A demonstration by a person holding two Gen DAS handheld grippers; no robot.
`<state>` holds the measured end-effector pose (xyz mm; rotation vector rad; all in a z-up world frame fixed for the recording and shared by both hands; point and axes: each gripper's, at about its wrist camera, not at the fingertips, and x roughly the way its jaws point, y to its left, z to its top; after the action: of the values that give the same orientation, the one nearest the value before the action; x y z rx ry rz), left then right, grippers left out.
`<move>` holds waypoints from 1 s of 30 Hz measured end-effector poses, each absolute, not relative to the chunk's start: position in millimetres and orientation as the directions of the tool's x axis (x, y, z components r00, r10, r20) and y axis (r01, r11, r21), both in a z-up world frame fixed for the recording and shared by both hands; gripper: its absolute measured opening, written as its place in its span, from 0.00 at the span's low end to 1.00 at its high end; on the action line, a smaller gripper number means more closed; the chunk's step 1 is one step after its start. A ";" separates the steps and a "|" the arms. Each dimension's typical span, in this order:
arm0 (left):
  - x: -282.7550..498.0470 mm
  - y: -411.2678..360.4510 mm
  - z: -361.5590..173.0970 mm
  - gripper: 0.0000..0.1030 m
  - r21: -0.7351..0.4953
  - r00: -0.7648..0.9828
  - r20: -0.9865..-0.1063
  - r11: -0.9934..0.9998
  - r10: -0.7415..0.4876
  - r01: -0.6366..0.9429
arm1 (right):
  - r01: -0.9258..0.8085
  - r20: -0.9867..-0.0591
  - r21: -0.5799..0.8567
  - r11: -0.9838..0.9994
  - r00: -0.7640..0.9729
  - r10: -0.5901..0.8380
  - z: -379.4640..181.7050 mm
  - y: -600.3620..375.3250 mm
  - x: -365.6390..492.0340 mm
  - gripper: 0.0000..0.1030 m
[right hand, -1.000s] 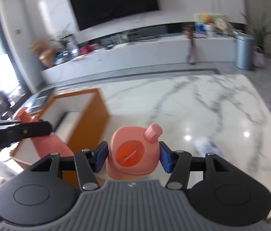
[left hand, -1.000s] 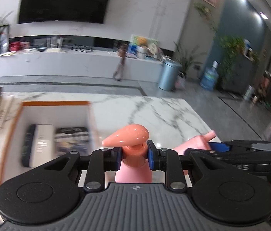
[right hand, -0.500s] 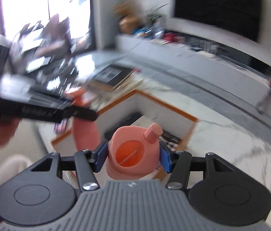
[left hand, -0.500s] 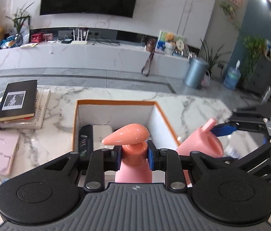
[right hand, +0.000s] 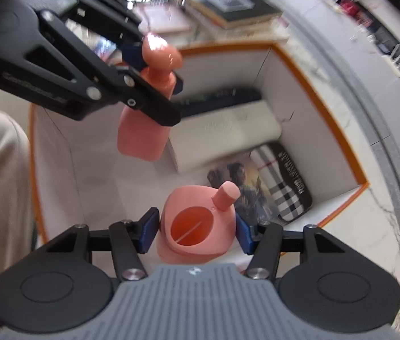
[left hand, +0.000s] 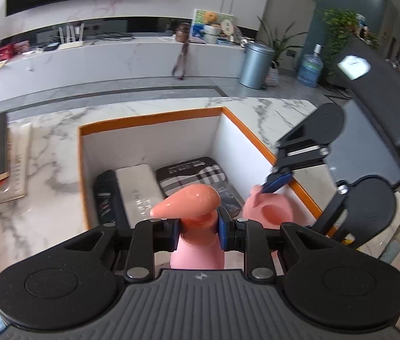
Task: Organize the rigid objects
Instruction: 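Lift and carry the pink pump bottle and pink container over the shoebox with both tools, then lower the pink bottle and pink container into the shoebox with both tools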
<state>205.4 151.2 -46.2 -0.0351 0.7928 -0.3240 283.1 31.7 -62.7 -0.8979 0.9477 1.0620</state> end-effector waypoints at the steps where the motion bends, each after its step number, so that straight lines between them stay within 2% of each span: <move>1: 208.4 149.9 -48.2 0.28 -0.152 0.653 -0.692 0.946 -0.308 0.285 | -0.966 -0.941 -0.138 0.221 0.197 0.274 -67.0 33.8 286.3 0.56; 8: 226.9 134.1 -61.5 0.28 -0.146 0.595 -0.709 0.905 -0.378 0.401 | -0.976 -0.965 -0.183 0.115 0.201 0.170 -86.4 41.6 300.7 0.56; 14: 239.3 120.8 -78.1 0.28 -0.103 0.524 -0.773 0.886 -0.357 0.452 | -0.979 -0.965 -0.194 0.070 0.203 0.165 -89.3 38.8 299.7 0.57; 21: 244.9 103.1 -82.0 0.28 -0.027 0.504 -0.797 0.853 -0.333 0.522 | -0.982 -0.970 -0.177 0.070 0.186 0.158 -86.3 38.5 299.1 0.57; 23: 251.4 101.9 -83.7 0.28 -0.038 0.479 -0.810 0.846 -0.338 0.532 | -0.981 -0.970 -0.178 0.074 0.188 0.157 -85.1 38.0 298.7 0.57; 26: 252.4 105.2 -83.8 0.34 -0.044 0.470 -0.821 0.858 -0.323 0.512 | -0.980 -0.969 -0.185 0.072 0.195 0.153 -85.3 36.3 297.8 0.57; 28: 251.4 104.9 -82.6 0.44 -0.032 0.467 -0.834 0.869 -0.296 0.493 | -0.979 -0.967 -0.189 0.075 0.199 0.157 -84.5 36.1 296.1 0.57; 30: 248.7 104.0 -82.7 0.50 -0.023 0.454 -0.848 0.876 -0.272 0.482 | -0.979 -0.968 -0.187 0.078 0.197 0.157 -84.2 36.7 295.5 0.57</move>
<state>248.7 104.0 -82.7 0.2348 0.9969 -0.4704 295.5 36.7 -84.2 -1.1295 0.9774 1.0952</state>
